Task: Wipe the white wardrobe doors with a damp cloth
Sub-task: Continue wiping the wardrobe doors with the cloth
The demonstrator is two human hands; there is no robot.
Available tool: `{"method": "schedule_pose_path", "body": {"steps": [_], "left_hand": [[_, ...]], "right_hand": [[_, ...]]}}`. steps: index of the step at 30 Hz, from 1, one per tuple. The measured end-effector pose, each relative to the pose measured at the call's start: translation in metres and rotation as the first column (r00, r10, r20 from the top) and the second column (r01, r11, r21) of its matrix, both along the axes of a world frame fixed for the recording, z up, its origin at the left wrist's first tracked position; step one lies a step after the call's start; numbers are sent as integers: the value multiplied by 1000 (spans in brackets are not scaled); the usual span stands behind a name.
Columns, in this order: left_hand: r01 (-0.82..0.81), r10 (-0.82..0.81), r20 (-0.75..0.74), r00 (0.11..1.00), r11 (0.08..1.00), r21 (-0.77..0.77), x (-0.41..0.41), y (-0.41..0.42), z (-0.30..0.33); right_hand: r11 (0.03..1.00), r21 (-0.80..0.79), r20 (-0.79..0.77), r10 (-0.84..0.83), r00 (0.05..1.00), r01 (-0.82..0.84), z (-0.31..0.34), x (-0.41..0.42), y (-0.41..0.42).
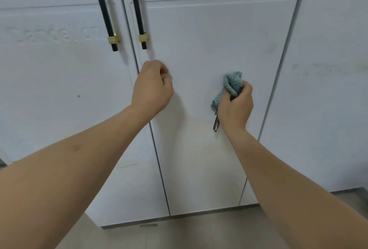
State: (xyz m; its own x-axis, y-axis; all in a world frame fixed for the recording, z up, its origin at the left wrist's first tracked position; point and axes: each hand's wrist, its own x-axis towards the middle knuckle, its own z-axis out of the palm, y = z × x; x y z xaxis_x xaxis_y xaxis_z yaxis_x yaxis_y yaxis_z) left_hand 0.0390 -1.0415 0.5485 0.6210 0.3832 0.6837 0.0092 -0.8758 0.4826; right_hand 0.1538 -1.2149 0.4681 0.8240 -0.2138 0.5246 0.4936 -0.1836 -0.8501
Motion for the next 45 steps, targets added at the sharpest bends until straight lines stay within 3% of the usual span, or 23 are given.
{"method": "schedule_pose_path", "body": {"steps": [2,7,14,17,23,29,32,37,41,45], "left_hand": [[49,-49,10,999,999,-13,-5,12,1],[135,-136,-12,991,987,-86,-13,39,0],[97,-101,-148,984,995,-35,-26,42,2],[121,-109,-217,970,992,38,-25,43,-1],[168,-151,-257,955,985,45,-27,32,-10],[150,-134,-108,985,977,153,-4,22,-24],[58,-48,-55,997,980,190,5,16,-34],[4,2,-23,1000,960,280,13,11,-39],[-35,39,-7,999,960,279,19,8,-40],[-48,37,39,999,938,344,24,14,-49]], "right_hand": [[999,4,45,37,998,-37,11,-11,17],[980,-195,158,-6,987,37,15,-25,57],[891,-432,242,263,934,-139,-26,-88,140],[859,-502,240,251,938,-101,-45,-79,128],[925,-380,-77,-50,996,17,-53,-38,29],[972,-233,-37,-31,999,22,-53,-3,-15],[982,-51,-80,-183,980,180,-47,11,-46],[964,-110,-166,-256,952,240,-55,31,-51],[970,-49,-155,-244,957,239,-77,15,-21],[979,-111,81,-165,983,173,-101,-14,42]]}}
